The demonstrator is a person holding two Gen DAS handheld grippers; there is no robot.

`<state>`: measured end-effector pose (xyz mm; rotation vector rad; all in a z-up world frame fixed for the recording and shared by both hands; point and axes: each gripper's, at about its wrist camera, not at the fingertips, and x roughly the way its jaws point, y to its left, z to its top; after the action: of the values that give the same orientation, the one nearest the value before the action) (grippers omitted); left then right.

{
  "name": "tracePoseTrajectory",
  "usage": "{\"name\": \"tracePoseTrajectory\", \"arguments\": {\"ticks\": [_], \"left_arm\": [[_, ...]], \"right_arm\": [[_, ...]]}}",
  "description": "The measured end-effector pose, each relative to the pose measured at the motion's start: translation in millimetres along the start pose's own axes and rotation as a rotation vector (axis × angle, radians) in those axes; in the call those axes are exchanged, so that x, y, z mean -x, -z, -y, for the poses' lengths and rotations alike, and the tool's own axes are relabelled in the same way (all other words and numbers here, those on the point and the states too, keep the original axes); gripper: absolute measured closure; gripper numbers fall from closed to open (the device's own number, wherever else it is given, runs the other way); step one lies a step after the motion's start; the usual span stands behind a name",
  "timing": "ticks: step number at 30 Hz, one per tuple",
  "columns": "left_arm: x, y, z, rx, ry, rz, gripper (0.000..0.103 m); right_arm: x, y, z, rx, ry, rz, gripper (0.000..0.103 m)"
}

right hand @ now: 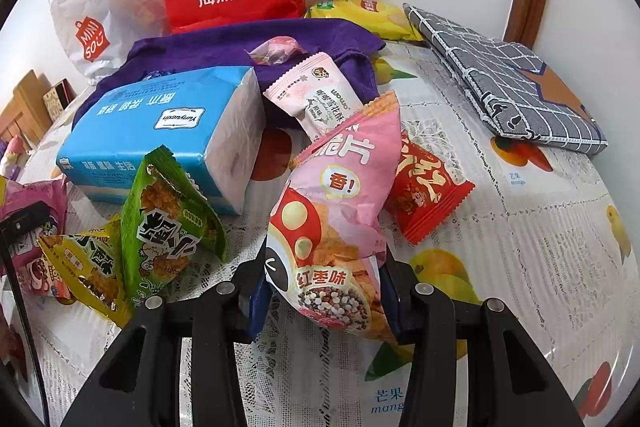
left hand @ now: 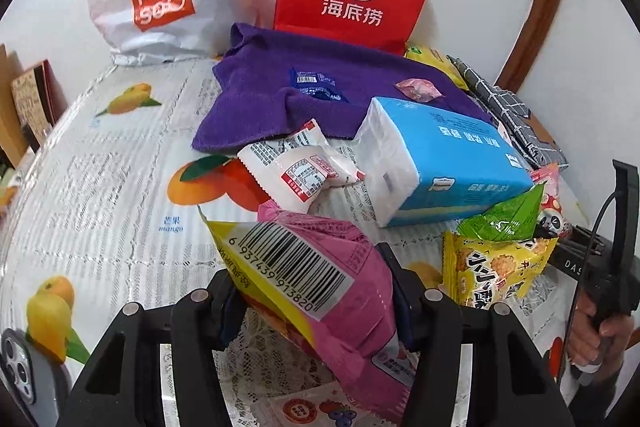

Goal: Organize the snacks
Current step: 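Lift both pink chip bags and carry them toward the purple cloth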

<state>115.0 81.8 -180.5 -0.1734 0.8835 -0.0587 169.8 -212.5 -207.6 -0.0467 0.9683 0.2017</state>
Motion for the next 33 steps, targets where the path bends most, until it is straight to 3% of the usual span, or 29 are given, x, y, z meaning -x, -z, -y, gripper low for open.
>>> {"name": "tracePoseTrajectory", "arguments": {"ticks": [19, 26, 33], "left_arm": [[19, -7, 3, 0.009, -0.017, 0.018, 0.049], [37, -10, 7, 0.000, -0.033, 0.036, 0.049], [58, -20, 14, 0.004, -0.002, 0.065, 0.049]], "right_arm": [[4, 1, 6, -0.024, -0.028, 0.022, 0.064], [21, 9, 2, -0.009, -0.063, 0.048, 0.065], [52, 4, 9, -0.025, -0.092, 0.091, 0.065]]}}
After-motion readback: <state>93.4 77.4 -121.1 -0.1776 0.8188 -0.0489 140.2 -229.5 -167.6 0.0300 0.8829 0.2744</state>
